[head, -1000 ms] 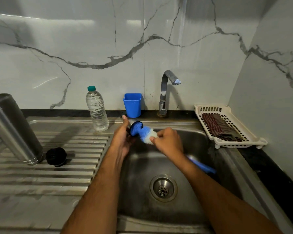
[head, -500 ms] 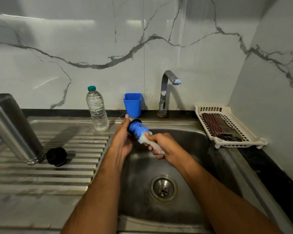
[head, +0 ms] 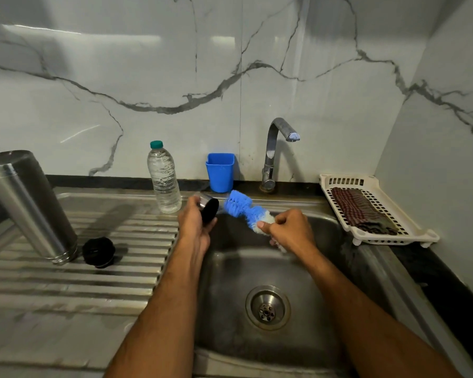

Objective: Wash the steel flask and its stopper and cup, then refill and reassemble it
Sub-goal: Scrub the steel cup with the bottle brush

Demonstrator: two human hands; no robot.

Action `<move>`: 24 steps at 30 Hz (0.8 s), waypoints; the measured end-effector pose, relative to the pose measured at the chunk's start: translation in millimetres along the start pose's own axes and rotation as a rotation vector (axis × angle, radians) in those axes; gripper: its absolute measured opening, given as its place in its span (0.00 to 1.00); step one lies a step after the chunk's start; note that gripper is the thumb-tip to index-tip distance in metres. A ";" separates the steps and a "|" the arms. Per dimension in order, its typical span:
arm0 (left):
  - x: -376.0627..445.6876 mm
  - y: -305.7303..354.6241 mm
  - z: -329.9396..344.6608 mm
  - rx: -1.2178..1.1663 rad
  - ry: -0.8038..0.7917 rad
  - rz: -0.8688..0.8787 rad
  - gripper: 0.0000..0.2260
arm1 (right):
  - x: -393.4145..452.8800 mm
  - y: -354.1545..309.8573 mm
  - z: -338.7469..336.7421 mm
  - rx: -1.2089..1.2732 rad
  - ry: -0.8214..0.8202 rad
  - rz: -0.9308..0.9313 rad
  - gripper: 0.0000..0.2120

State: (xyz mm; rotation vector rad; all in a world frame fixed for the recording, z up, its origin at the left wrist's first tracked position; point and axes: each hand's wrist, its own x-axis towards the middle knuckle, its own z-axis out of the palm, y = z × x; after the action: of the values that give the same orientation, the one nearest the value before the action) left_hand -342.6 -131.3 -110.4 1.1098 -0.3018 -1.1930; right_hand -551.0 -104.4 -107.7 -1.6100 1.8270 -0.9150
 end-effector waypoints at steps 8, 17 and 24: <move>-11.9 -10.1 10.8 0.038 -0.126 0.114 0.14 | -18.3 -19.9 22.0 0.058 0.096 -0.354 0.16; -16.6 -7.3 13.5 0.060 -0.093 0.206 0.11 | -24.6 -20.7 21.8 0.068 0.094 -0.418 0.13; -18.5 -4.7 12.2 0.059 -0.080 0.212 0.15 | -19.7 -16.8 25.1 0.091 0.099 -0.384 0.13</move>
State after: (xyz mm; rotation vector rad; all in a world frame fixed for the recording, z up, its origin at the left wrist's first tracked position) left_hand -361.4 -121.8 -102.0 1.0538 -0.5067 -1.0467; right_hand -518.4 -89.4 -111.3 -1.9233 1.5373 -1.2438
